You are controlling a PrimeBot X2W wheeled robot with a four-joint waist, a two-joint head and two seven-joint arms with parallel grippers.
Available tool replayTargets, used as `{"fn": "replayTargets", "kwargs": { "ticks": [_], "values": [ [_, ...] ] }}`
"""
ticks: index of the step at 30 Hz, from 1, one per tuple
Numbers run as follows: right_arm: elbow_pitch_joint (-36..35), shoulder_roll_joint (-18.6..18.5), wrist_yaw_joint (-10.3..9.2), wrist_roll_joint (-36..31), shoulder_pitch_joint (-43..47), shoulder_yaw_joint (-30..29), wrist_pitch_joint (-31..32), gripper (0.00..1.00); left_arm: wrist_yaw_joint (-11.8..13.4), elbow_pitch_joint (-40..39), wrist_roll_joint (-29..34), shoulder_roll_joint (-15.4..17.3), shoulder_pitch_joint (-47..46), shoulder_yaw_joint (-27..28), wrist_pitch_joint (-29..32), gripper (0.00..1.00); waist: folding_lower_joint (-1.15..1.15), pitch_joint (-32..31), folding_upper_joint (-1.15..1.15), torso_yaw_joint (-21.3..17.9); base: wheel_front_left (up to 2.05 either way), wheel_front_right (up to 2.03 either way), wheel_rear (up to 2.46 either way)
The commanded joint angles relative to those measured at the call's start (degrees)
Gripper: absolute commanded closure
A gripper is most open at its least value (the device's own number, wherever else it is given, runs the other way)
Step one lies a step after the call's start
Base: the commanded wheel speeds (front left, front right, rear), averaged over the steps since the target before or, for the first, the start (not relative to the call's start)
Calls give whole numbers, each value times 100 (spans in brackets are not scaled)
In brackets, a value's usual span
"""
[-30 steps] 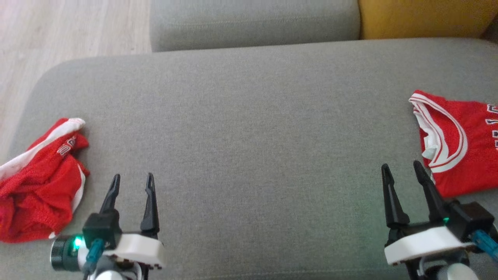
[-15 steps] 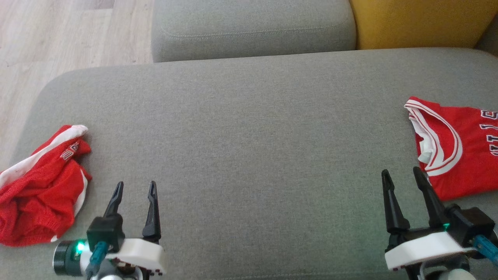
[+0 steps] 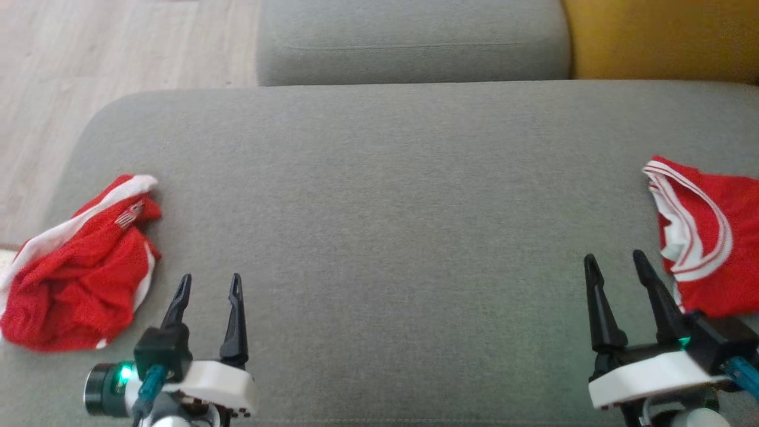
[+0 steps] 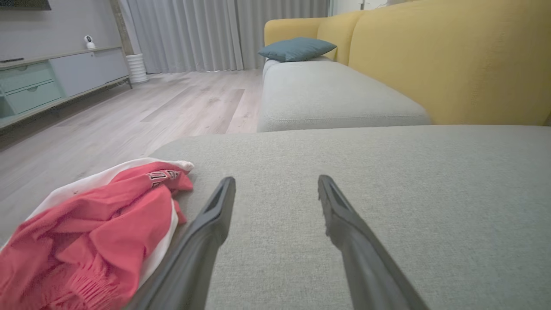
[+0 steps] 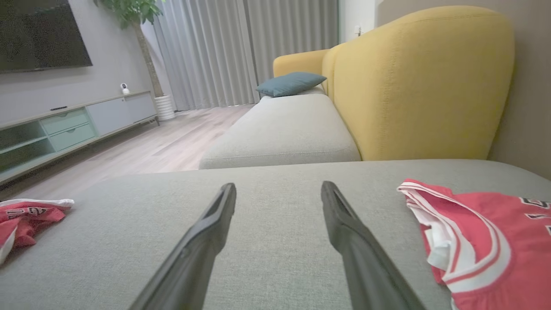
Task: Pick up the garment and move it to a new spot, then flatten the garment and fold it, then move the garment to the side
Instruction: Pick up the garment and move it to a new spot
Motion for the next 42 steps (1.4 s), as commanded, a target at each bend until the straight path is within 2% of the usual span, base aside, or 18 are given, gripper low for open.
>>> {"fn": "replayTargets", "kwargs": {
  "ticks": [1, 12, 20, 26, 33, 42],
  "values": [
    [-255, -28, 20, -13, -109, 116, 15, 0, -26, -194, -9, 83, -355, 177, -30, 0, 0, 61, 0, 156, 0, 0, 0],
    [-705, -28, 20, -228, -267, 278, 254, 0, -136, 23, 46, -65, -836, 177, -79, 0, 0, 219, 0, 1376, 0, 0, 0],
    [-916, -29, 20, -337, -316, 392, 441, 0, -188, -55, 138, -139, -806, 426, -85, 0, 0, 243, 0, 1918, 0, 0, 0],
    [-1011, -48, 20, -365, -338, 407, 526, 0, -267, -136, 233, -215, -759, 645, -86, 0, 0, 364, 0, 2057, 0, 0, 0],
    [-1244, -210, 20, -391, -528, 420, 742, 0, -354, -97, 292, -424, -1033, 958, -86, 0, 0, 877, 0, 1967, 0, 0, 0],
    [-1724, -571, 20, -453, -842, 339, 1166, 0, -642, 1072, 155, -596, -2159, 1331, -86, 0, 0, 1957, 0, 1728, 0, 0, 0]
  ]
}}
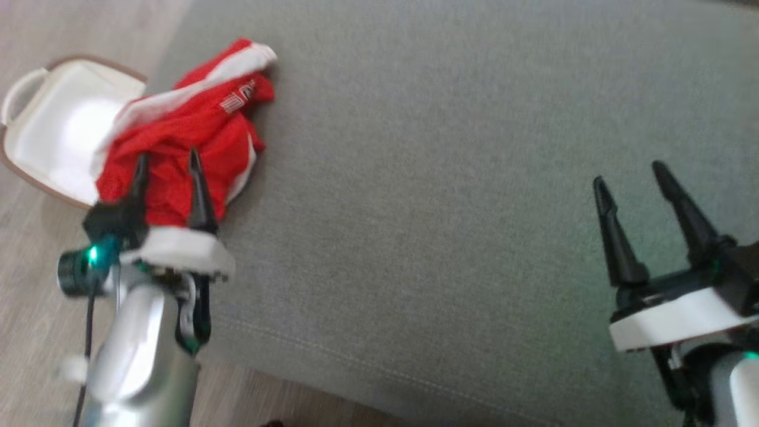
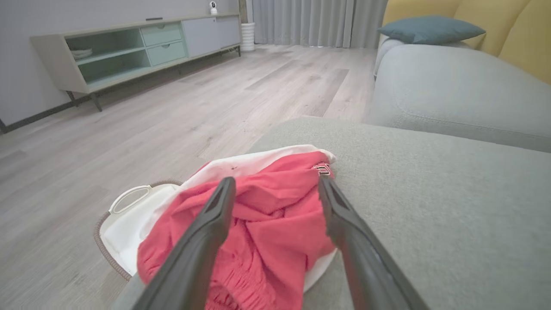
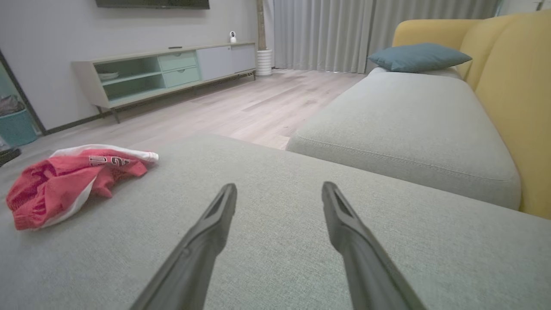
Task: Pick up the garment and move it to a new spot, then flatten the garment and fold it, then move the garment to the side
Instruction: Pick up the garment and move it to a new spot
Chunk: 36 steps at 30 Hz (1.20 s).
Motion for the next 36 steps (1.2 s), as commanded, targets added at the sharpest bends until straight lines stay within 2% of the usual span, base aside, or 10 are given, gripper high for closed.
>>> {"fn": "replayTargets", "kwargs": {
  "ticks": [1, 7, 14, 15, 16, 19, 22, 29, 36],
  "values": [
    [-289, -131, 20, -40, -227, 97, 51, 0, -44, 62, -66, 51, -404, 285, -59, 0, 0, 539, 0, -159, 0, 0, 0],
    [-492, -307, 20, 1, -386, 20, 206, 0, -369, 1852, -296, 33, -1376, 409, -57, 0, 0, 1035, 0, -258, 0, 0, 0],
    [-423, -316, 20, 83, -482, 55, 171, 0, -674, 3474, -623, 64, -2086, 568, 31, 0, 0, 1101, 0, -353, 0, 0, 0],
    [-394, -299, 20, 99, -490, 70, 159, 0, -706, 3654, -648, 83, -2143, 574, 75, 57, 0, 1084, 0, -366, 0, 0, 0],
    [-366, -283, 20, 109, -496, 79, 145, 0, -730, 3798, -665, 102, -2192, 577, 87, 100, 0, 1060, 0, -378, 0, 0, 0],
    [-261, -205, 20, 135, -512, 81, 63, 0, -732, 3963, -614, 214, -2273, 560, -6, 100, 0, 913, 0, -430, 0, 0, 0],
    [-167, -131, 20, 156, -520, 87, -47, 0, -651, 3650, -525, 323, -2194, 594, -51, 100, 0, 733, 0, -467, 0, 0, 0],
    [215, 114, 20, 252, -394, 163, -388, 0, -336, 1521, -84, 497, -1317, 791, -57, 100, 0, 9, 0, -557, 0, 0, 0],
    [545, 323, 20, 339, -191, 265, -652, 0, -210, -201, 209, 480, -200, 667, -58, 100, 0, -656, 0, -823, 0, 0, 0]
  ]
}}
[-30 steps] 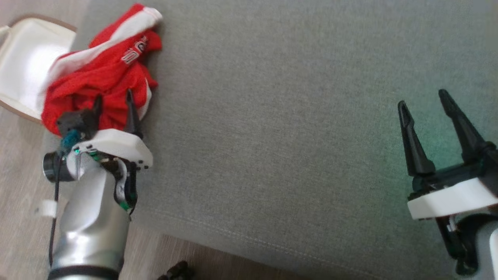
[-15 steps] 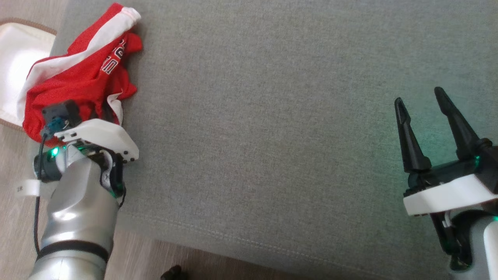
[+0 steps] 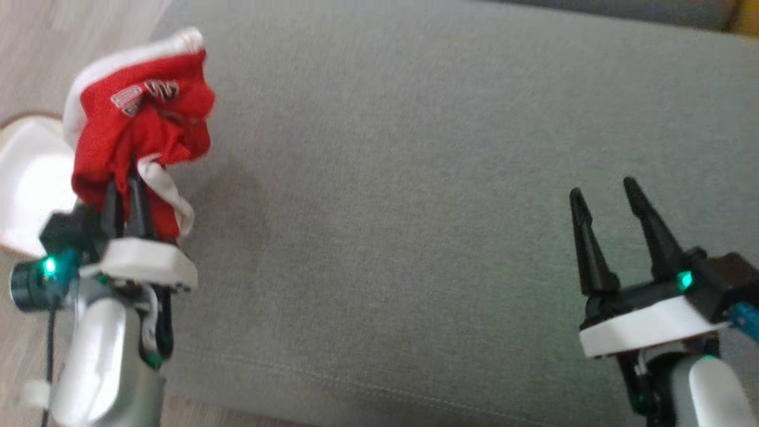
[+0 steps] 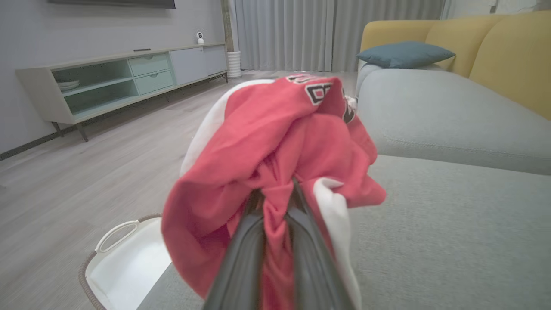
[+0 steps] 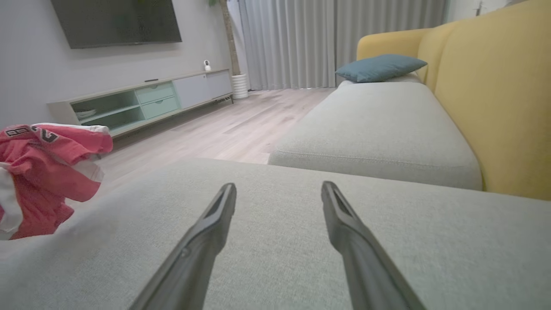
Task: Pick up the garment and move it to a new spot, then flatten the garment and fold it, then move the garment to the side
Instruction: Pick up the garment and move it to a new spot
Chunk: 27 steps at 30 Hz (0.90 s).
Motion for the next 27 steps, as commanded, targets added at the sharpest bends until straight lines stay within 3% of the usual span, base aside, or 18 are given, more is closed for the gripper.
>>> {"fn": "replayTargets", "kwargs": {
  "ticks": [1, 5, 12, 21, 27],
  "values": [
    [-168, 28, 20, 29, -49, 145, -70, 0, 45, -410, 61, 203, -34, 110, -49, 100, 0, -278, 0, -225, 0, 0, 0],
    [-100, 73, 20, 61, 15, 193, -129, 0, 69, -960, 168, 172, 301, -73, 112, 100, 0, -396, 0, -443, 0, 0, 0],
    [-24, 124, 20, 152, -5, 276, -219, 0, -112, -1722, 211, -21, 565, -607, 519, 100, 0, -377, 0, -1246, 0, 0, 0],
    [152, 143, 20, 329, -101, 305, -388, 0, -474, -1016, 135, -425, 203, -1488, 612, 100, 0, -106, 0, -2582, 0, 0, 0],
    [244, 144, 20, 513, -126, 265, -523, 0, -602, -403, 63, -547, 24, -2069, 562, 100, 0, 158, 0, -3171, 0, 0, 0]
  ]
}}
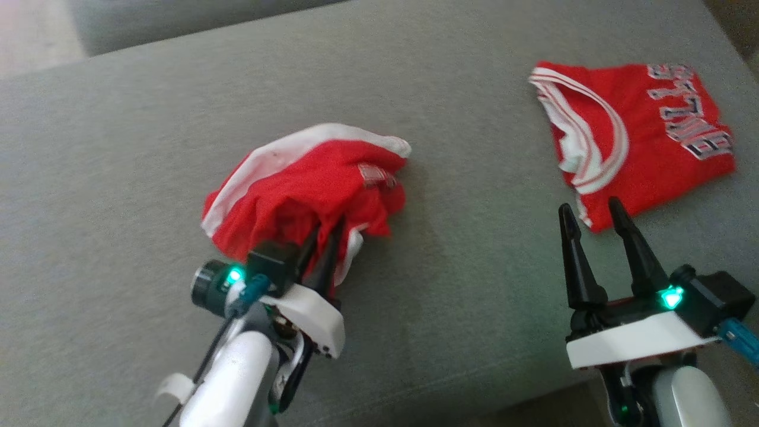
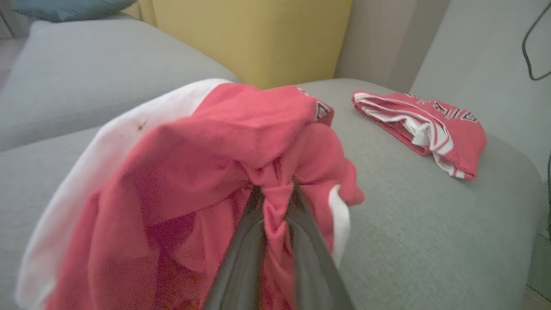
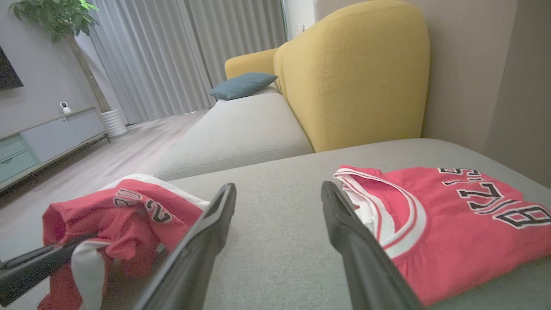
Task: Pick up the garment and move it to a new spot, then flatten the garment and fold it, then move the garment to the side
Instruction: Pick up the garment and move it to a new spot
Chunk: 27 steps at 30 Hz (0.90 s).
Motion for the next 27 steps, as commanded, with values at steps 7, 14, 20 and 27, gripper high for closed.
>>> {"fn": "replayTargets", "kwargs": {
  "ticks": [7, 14, 20, 27],
  "values": [
    [-18, -14, 20, 154, -273, 105, -192, 0, -167, 494, -49, -5, -302, -349, -30, 100, 0, 437, 0, -438, 0, 0, 0],
    [82, -14, 20, 123, -300, 77, -208, 0, -167, 610, -68, -11, -260, -569, -137, 0, 0, 305, 0, 6, 0, 0, 0],
    [55, -14, 20, 27, -267, 17, -109, 0, 93, 323, -85, 25, -96, -468, -410, 0, 0, 71, 0, 578, 0, 0, 0],
    [-43, -14, 20, -71, -207, -76, 21, 0, 478, -141, -228, 195, 128, -13, -585, 0, 0, -103, 0, 1123, 0, 0, 0]
  ]
}}
